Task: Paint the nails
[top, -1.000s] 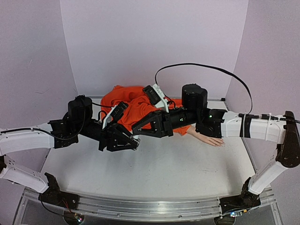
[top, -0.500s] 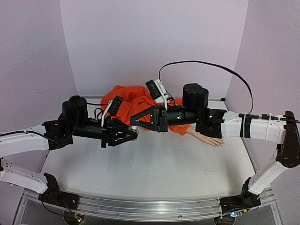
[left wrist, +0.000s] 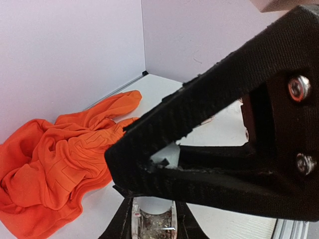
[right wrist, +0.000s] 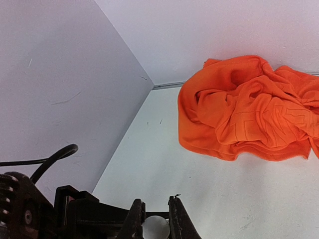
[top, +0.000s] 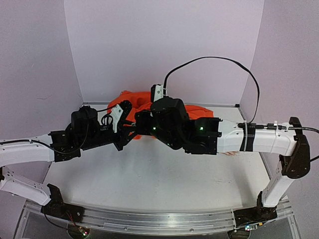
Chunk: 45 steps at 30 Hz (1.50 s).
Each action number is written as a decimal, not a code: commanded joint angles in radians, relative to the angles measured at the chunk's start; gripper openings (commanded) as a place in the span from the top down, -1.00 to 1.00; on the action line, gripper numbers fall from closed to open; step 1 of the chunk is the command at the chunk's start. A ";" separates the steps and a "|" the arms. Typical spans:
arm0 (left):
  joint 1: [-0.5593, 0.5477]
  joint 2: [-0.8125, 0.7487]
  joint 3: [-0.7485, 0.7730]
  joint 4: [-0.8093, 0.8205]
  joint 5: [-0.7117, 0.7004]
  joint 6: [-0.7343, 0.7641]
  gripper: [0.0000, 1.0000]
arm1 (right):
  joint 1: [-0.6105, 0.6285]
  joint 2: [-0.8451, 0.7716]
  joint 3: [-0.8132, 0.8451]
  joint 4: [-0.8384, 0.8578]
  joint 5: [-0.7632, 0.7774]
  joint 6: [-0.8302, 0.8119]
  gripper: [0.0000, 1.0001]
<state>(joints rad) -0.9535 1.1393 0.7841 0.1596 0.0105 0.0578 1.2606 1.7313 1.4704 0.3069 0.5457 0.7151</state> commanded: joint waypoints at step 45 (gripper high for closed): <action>0.067 0.068 0.131 0.035 1.099 -0.334 1.00 | -0.247 -0.202 -0.327 0.543 -1.441 -0.220 0.44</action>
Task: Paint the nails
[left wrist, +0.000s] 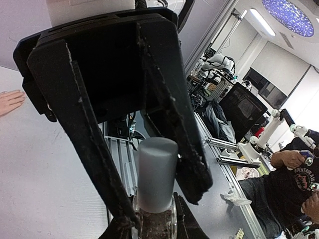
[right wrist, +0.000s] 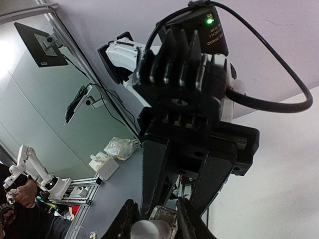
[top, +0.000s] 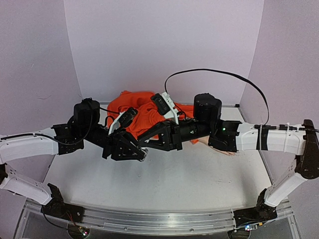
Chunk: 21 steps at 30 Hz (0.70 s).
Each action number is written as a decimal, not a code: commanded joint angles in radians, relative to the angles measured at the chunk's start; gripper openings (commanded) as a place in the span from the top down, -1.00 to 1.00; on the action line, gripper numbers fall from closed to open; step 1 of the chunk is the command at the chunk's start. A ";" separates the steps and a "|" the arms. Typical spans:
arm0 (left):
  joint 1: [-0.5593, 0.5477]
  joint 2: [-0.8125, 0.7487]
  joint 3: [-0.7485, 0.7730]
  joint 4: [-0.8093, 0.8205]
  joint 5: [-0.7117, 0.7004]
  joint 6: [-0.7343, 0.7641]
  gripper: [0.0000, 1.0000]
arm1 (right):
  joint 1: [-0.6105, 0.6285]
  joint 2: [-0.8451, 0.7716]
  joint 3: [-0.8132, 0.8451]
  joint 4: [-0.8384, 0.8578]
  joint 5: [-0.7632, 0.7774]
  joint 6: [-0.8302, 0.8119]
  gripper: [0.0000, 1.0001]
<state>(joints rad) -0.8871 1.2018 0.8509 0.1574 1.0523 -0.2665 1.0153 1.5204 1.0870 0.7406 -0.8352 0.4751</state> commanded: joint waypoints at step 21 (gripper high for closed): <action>0.013 -0.141 -0.017 0.036 -0.940 0.149 1.00 | 0.260 0.096 0.113 -0.241 1.176 0.109 1.00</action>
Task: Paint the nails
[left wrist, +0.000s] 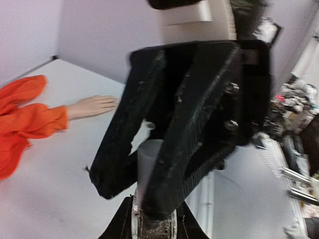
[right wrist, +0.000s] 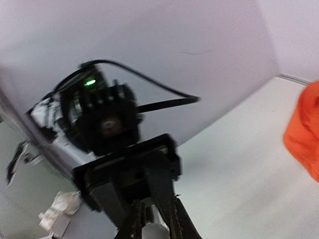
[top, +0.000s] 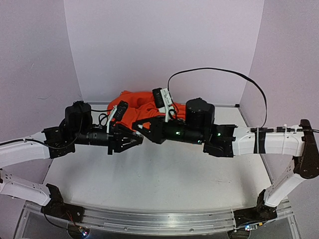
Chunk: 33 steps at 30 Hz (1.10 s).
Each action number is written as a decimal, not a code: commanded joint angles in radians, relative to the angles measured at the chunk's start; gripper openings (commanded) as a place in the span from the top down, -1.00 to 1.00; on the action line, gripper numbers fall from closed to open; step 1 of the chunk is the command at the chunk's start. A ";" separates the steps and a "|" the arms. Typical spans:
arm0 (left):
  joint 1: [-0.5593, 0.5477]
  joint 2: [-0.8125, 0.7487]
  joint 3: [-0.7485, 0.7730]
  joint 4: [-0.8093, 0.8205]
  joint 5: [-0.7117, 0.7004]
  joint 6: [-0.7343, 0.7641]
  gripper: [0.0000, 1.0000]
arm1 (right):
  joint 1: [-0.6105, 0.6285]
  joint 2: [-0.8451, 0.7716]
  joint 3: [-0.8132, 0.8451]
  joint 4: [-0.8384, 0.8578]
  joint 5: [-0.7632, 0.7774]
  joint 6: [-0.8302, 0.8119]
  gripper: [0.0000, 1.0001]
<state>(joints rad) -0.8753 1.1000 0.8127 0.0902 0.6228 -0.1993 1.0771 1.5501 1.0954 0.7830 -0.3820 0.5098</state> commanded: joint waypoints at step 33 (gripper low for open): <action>-0.030 -0.044 0.039 0.066 0.166 0.083 1.00 | -0.130 -0.129 -0.012 -0.106 -0.405 -0.087 -0.97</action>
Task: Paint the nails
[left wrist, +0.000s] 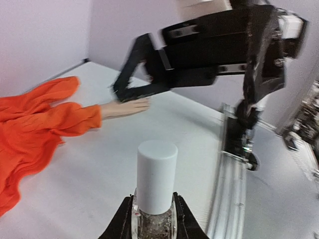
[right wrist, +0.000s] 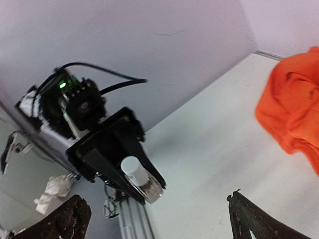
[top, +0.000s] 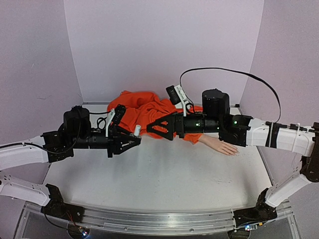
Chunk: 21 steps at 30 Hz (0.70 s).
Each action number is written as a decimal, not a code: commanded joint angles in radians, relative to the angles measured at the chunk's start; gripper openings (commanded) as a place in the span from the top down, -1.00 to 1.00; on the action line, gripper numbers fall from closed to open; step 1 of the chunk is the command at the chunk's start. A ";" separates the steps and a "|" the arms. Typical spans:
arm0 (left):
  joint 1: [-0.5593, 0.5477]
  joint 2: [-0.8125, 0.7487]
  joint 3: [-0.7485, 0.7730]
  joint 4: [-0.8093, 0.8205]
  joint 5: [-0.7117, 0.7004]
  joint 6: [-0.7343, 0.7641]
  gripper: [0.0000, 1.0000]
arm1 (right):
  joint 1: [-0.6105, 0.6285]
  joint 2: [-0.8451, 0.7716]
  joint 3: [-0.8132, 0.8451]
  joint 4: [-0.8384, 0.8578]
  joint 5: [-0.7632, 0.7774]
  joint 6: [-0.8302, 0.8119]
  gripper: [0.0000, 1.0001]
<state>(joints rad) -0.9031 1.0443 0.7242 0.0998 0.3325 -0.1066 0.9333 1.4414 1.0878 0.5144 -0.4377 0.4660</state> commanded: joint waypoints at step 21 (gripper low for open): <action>-0.020 0.169 0.249 0.069 0.753 -0.097 1.00 | 0.064 0.109 0.016 0.555 -0.594 0.137 0.17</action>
<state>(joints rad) -0.9268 1.2064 0.9154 0.1234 1.0554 -0.1921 0.9657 1.5494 1.0466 0.9455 -0.9329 0.5888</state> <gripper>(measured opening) 0.218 0.412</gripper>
